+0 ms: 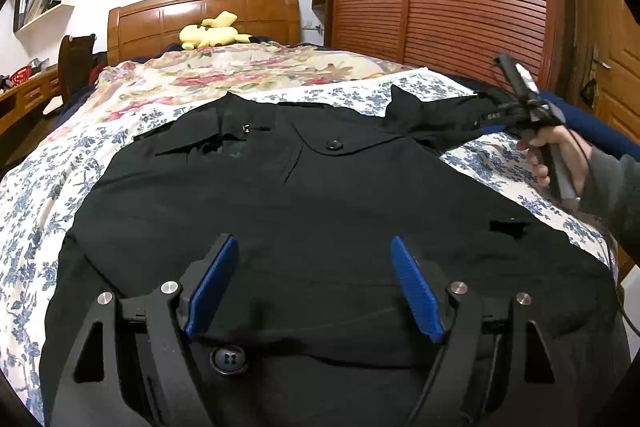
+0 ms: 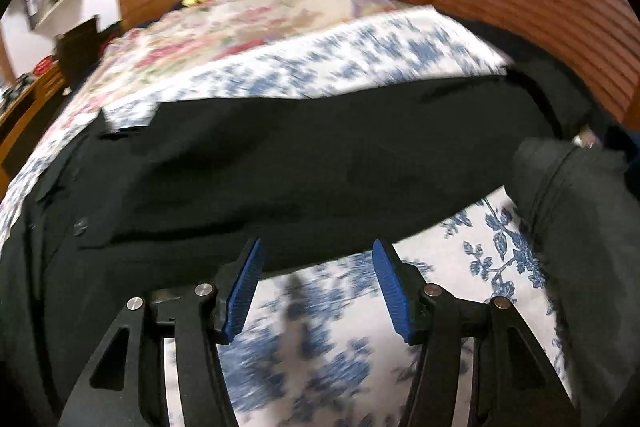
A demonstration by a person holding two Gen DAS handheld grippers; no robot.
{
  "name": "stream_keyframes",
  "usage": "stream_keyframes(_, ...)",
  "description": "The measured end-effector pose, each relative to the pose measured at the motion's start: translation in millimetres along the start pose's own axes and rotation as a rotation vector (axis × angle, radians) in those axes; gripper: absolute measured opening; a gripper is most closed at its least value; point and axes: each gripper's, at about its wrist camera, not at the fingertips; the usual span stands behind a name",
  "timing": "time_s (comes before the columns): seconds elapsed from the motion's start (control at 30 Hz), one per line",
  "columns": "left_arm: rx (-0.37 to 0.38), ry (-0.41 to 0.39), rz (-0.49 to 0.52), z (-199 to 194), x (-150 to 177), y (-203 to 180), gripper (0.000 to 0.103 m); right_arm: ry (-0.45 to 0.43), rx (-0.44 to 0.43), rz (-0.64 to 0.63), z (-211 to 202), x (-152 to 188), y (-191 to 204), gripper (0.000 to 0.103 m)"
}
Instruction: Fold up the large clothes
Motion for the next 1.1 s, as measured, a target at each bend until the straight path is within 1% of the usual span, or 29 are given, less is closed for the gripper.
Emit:
stream_keyframes(0.07, 0.001, 0.001, -0.002, 0.4, 0.0, 0.5, 0.079, 0.030, 0.015, 0.023, 11.4, -0.7, -5.0, 0.060)
stream_keyframes(0.17, 0.002, 0.003, -0.002, 0.5, 0.0, 0.2, 0.079, 0.069, 0.015, 0.034, 25.1, -4.1, -6.4, 0.062)
stream_keyframes(0.27, 0.002, 0.006, 0.000, 0.5, 0.3, 0.2, 0.079, 0.057, 0.018, 0.039, 33.1, -12.6, -2.2, 0.062)
stream_keyframes(0.4, 0.004, 0.008, -0.003, 0.5, 0.6, 0.7, 0.079, 0.067, 0.003, 0.050, 47.4, -20.6, 0.4, 0.062)
stream_keyframes(0.47, 0.004, 0.009, -0.003, 0.5, 0.8, 0.4, 0.079, 0.066, -0.014, 0.052, 52.5, -23.6, -5.2, 0.048)
stream_keyframes(0.5, 0.004, 0.010, -0.002, 0.6, 0.9, 0.1, 0.079, 0.064, -0.025, 0.046, 53.2, -24.5, -10.3, 0.032)
stream_keyframes(0.53, 0.004, 0.010, -0.002, 0.9, 0.6, 0.5, 0.079, 0.061, -0.028, 0.033, 52.8, -25.1, -7.8, 0.012)
stream_keyframes(0.6, 0.004, 0.009, -0.001, 0.5, 0.7, 0.0, 0.079, 0.054, -0.025, -0.007, 52.5, -25.7, -0.7, 0.005)
stream_keyframes(0.63, 0.004, 0.009, -0.002, 0.8, 0.5, 0.9, 0.079, 0.047, -0.018, -0.028, 51.5, -25.3, 3.4, 0.004)
stream_keyframes(0.7, 0.004, 0.009, -0.002, 0.8, 0.5, 1.0, 0.079, 0.025, -0.036, -0.060, 46.0, -25.0, 9.0, 0.003)
stream_keyframes(0.77, 0.004, 0.009, -0.001, 0.7, 0.5, 0.7, 0.079, -0.018, -0.045, -0.116, 31.7, -23.9, 22.5, 0.003)
stream_keyframes(0.8, 0.004, 0.009, -0.001, 0.6, 0.6, 0.6, 0.079, -0.035, -0.064, -0.140, 24.0, -22.5, 30.1, 0.003)
stream_keyframes(0.93, 0.004, 0.009, -0.004, 0.1, 0.7, 0.2, 0.079, -0.099, -0.159, -0.259, -17.8, -8.8, 71.8, 0.003)
stream_keyframes(1.1, 0.002, 0.010, -0.001, -0.5, 0.0, -1.0, 0.079, -0.142, -0.308, -0.360, -63.0, 7.8, 109.7, 0.003)
Point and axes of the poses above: each gripper's, at about its wrist camera, not at the fingertips, and z roughly the way its jaws point, y to its left, x to its underside, and after that the axes turned 1 degree about z, right-handed
